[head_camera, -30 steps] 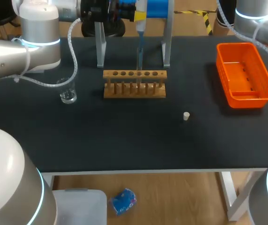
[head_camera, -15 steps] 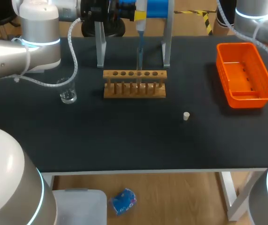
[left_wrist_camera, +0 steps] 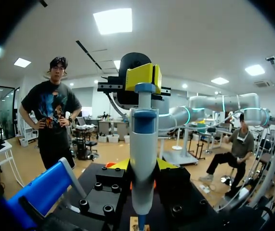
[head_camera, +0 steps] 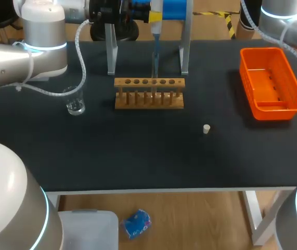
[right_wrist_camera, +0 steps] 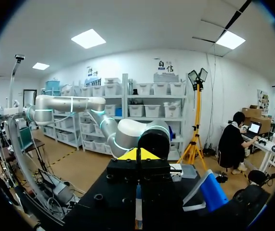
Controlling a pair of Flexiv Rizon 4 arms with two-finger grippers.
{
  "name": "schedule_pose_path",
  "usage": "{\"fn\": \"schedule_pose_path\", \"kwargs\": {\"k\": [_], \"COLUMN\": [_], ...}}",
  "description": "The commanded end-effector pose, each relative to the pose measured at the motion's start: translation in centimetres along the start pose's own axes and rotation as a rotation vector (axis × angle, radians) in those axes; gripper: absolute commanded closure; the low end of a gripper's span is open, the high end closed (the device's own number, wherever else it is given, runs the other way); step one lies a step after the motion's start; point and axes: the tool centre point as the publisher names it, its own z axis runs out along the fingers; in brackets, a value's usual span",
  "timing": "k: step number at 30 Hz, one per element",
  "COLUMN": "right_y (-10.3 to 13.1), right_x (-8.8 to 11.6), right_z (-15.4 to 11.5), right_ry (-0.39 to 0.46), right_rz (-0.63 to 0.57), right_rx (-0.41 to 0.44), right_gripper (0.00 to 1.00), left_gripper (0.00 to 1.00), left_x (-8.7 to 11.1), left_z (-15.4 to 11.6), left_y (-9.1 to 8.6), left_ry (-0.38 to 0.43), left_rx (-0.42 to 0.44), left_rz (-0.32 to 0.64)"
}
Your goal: Invert the test tube, pick up the pipette, mount the tip to pipette, aspirate from beaker and dispense into the tube, eject the tip, return the pipette, and cap with the stopper.
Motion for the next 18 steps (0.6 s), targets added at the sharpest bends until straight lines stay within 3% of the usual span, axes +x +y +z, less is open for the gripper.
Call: {"fn": "schedule_pose_path", "kwargs": {"k": [1,12,13,14,15,16,18], "right_y": [0.3,1.1,1.2,1.3,1.5,1.6,1.9], "right_x": [0.0,0.1,0.2,0.3,0.4,0.6,1.1], "right_z": [0.0,-0.4,-0.6,-0.8,-1.1,-1.5,-2.3], "right_ry": [-0.003,0.001,0.001,0.006,0.009,0.007,0.014], "right_rz": [-0.007,-0.020,-0.018,-0.013,-0.010,-0.008,-0.002], "right_rx": [0.004,0.002,0.003,0.008,0.013,0.020,0.035], "right_gripper": [1.00,1.00,0.93,0.65,0.19,0.00,0.00], "left_gripper": [1.00,1.00,1.00,1.00,1.00,1.00,1.00], "left_x": [0.0,0.0,0.0,0.0,0.0,0.0,0.0], "left_z": [0.0,0.0,0.0,0.0,0.0,0.0,0.0], "left_y": [-0.3,-0.3,-0.3,-0.3,-0.3,-0.3,-0.3], "left_ry": [-0.003,-0.003,-0.003,-0.003,-0.003,-0.003,-0.003], "left_rx": [-0.001,-0.001,-0.001,-0.001,-0.001,-0.001,-0.001], "left_rz": [-0.001,-0.001,-0.001,-0.001,-0.001,-0.001,-0.001]}}
